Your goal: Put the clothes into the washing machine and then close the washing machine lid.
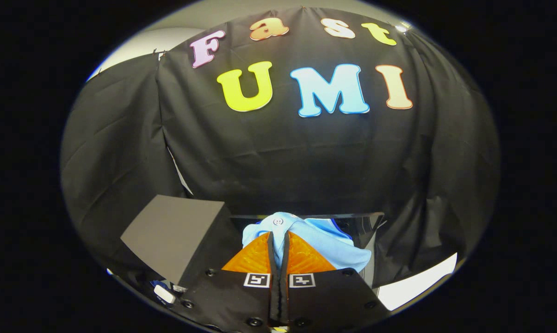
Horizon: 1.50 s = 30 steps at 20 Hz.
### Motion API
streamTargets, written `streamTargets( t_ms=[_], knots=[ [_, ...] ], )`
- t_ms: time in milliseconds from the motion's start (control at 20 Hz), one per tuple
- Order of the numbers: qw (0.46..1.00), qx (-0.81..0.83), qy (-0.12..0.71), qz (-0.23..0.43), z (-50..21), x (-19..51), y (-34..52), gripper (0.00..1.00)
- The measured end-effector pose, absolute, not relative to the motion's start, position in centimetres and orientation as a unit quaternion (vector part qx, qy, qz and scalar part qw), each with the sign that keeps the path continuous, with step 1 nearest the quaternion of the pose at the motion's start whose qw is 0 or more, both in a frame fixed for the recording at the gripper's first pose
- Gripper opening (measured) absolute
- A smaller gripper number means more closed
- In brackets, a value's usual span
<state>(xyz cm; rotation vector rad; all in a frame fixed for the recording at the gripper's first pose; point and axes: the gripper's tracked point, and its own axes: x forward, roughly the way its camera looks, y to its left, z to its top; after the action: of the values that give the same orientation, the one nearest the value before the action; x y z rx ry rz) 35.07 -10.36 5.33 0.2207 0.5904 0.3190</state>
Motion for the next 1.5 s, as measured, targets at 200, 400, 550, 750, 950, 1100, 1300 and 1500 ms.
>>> streamTargets(
  t_ms=[200, 400, 550, 750, 950, 1100, 1300, 1500],
  knots=[
    [0.93, 0.101, 0.321, 0.15, -0.6, 35.4, -10.5, 0.01],
    [0.918, 0.101, 0.354, 0.147, -6.3, 35.2, -9.8, 0.01],
    [0.912, 0.085, 0.372, 0.148, -10.0, 34.9, -9.2, 0.01],
    [0.905, 0.088, 0.391, 0.141, -14.9, 35.2, -8.2, 0.01],
    [0.891, 0.076, 0.428, 0.133, -19.5, 34.9, -7.3, 0.01],
    [0.878, 0.067, 0.458, 0.126, -23.0, 34.7, -6.8, 0.01],
    [0.857, 0.076, 0.498, 0.108, -27.4, 33.5, -6.5, 0.01],
    [0.845, 0.066, 0.523, 0.095, -30.2, 32.4, -6.7, 0.01]
  ],
)
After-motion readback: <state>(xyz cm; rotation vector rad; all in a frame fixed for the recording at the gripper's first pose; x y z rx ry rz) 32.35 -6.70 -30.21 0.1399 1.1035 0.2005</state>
